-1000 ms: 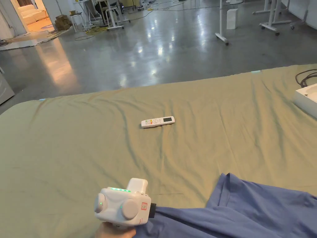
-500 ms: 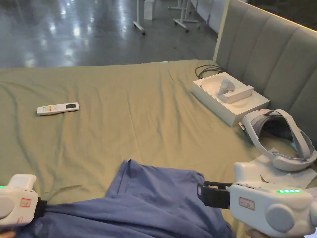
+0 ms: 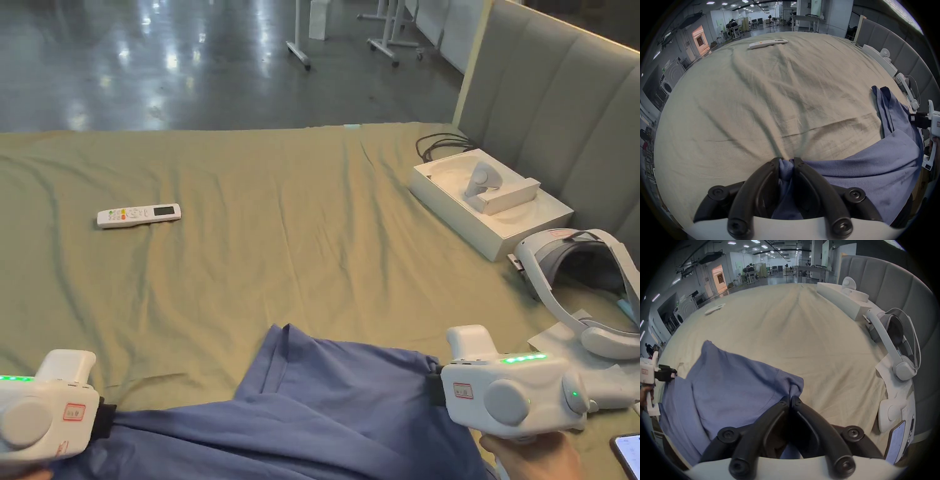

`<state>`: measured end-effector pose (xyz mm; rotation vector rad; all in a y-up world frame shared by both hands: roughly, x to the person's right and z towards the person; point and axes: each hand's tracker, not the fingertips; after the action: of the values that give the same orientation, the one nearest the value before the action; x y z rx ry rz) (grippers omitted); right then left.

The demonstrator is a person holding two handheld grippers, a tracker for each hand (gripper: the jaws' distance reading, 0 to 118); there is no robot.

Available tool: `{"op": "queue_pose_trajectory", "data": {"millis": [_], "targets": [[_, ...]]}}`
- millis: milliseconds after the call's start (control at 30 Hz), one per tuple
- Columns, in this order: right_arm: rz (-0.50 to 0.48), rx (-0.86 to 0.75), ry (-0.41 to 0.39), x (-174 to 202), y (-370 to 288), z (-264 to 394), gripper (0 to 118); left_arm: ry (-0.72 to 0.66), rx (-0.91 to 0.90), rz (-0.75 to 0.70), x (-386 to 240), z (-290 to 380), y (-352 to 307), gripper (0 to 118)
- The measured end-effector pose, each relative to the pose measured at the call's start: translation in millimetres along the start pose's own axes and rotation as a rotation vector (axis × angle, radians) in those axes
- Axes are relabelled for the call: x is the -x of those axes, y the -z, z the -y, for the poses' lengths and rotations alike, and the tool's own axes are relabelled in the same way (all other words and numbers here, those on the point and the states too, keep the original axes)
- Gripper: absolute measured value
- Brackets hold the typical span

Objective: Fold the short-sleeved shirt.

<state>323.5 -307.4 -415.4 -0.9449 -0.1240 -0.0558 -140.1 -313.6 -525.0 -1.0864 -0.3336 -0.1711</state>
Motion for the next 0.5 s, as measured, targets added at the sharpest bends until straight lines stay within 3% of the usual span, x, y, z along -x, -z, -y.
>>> {"op": "queue_pose_trajectory", "data": {"millis": [200,333,500], "targets": [[-0.05,-0.182,0.025,-2,-66,-9,1,-0.112,-0.192,0.083,20,14,-67,11],[-0.048,-0.342,-0.031,10,-148,-21,1,-0.069,-0.382,0.084,25,29,-170,11],[-0.068,-0.525,-0.009,11,-253,-45,1,-0.065,-0.606,0.061,38,42,-302,11]]}}
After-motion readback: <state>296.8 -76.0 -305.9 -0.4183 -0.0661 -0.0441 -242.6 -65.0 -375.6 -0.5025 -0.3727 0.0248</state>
